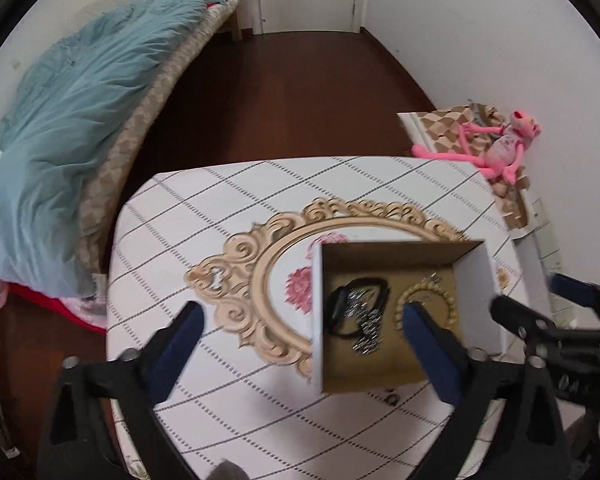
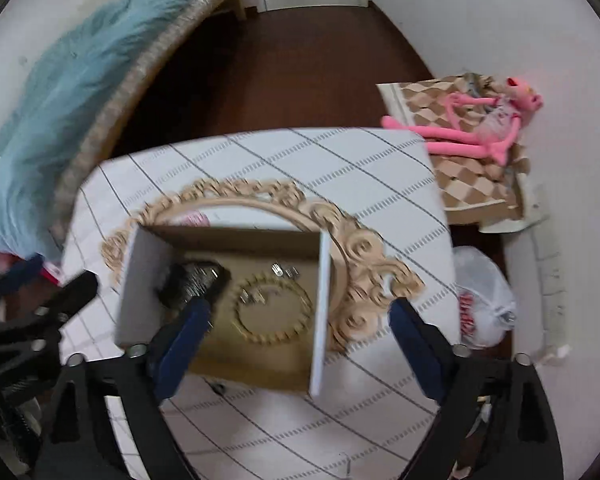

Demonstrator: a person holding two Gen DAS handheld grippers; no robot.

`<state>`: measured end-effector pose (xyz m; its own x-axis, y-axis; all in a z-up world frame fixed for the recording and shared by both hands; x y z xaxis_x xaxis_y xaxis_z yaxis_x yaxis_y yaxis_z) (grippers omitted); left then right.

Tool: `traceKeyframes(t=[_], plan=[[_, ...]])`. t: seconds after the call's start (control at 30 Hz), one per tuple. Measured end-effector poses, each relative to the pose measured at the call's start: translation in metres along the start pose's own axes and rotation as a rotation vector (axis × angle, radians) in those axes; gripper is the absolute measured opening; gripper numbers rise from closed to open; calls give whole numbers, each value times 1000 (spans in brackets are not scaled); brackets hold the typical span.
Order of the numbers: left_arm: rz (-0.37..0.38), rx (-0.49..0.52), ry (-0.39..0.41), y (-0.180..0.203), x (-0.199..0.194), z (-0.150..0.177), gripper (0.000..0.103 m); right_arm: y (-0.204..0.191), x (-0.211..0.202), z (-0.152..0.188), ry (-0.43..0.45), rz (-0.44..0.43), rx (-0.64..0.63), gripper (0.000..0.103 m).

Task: Organize jewelry
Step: 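Carry both pieces into the white box and open both grippers, then withdraw both grippers from the box and move toward the black rings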

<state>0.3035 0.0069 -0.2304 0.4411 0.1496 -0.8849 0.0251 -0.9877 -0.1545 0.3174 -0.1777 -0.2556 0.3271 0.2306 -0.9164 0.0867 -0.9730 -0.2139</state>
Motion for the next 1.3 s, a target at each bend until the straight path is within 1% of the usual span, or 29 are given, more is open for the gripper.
traceKeyframes(t=[0.07,0.13,0.3,0.5,0.7,0.97,1.17,1.3], plan=[[-26,1,4,-3,-1,9,103,2,-2,14,-2,53,-10,103],[-25,-5,4,-3,-4,15,103,5,-5,25,3,83,-11,103],[-22,-30,14,-7,-17,25,103,4,-15,42,15,99,10,103],[-23,-49,54,-14,-47,31,103,-2,-45,52,67,109,9,103],[-19,-61,118,-17,-91,35,103,-7,-92,61,149,131,6,103],[-11,-75,244,-24,-164,44,103,-23,-166,72,281,152,-19,103],[-15,-95,281,-31,-195,54,103,-40,-206,84,346,150,-38,103],[-23,-104,301,-36,-206,58,103,-46,-219,88,369,143,-35,103]])
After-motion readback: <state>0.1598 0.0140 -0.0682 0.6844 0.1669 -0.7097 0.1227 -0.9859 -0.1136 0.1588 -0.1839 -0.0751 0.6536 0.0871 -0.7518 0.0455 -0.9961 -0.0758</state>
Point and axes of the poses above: each gripper's, at about its wrist camera, not at the fingertips, and x roughly the way its jaws point, y to its right, z to its underside, the point moved 10 cm from there along x, roughly the way its jaws point, and after that the axes turned 10 degrees about -z, right-handed, at the moved point
